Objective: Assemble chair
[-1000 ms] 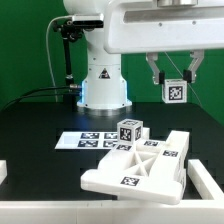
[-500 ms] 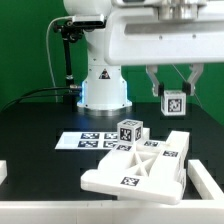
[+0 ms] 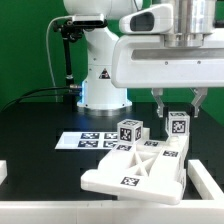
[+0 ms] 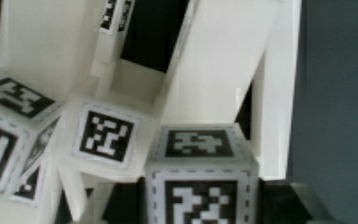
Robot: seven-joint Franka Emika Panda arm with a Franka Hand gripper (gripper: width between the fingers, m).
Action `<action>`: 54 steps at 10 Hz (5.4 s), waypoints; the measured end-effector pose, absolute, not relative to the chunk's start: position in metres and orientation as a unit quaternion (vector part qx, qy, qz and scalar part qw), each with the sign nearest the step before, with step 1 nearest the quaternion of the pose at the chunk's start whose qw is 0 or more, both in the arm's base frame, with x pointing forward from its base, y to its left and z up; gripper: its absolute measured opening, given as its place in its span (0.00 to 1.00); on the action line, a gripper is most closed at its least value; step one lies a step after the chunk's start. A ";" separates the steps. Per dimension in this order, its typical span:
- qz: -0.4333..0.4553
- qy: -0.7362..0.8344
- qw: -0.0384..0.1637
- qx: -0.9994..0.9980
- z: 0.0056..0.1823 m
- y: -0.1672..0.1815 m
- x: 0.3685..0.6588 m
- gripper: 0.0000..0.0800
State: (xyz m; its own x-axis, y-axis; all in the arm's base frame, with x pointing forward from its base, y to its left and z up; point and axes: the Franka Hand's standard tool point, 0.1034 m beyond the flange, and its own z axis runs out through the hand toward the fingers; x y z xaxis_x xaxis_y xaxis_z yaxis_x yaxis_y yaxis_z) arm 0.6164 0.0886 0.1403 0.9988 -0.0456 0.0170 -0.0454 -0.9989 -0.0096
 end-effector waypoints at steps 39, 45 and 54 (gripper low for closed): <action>-0.030 0.149 0.002 -0.988 0.123 0.088 0.628 0.36; -0.030 0.384 0.026 -0.922 0.123 0.087 0.629 0.36; -0.023 0.582 0.059 -0.811 0.121 0.088 0.631 0.77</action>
Offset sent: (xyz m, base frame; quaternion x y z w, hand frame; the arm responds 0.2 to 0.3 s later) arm 0.0087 -0.0053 -0.0004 0.0002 0.0030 -0.0049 1.0000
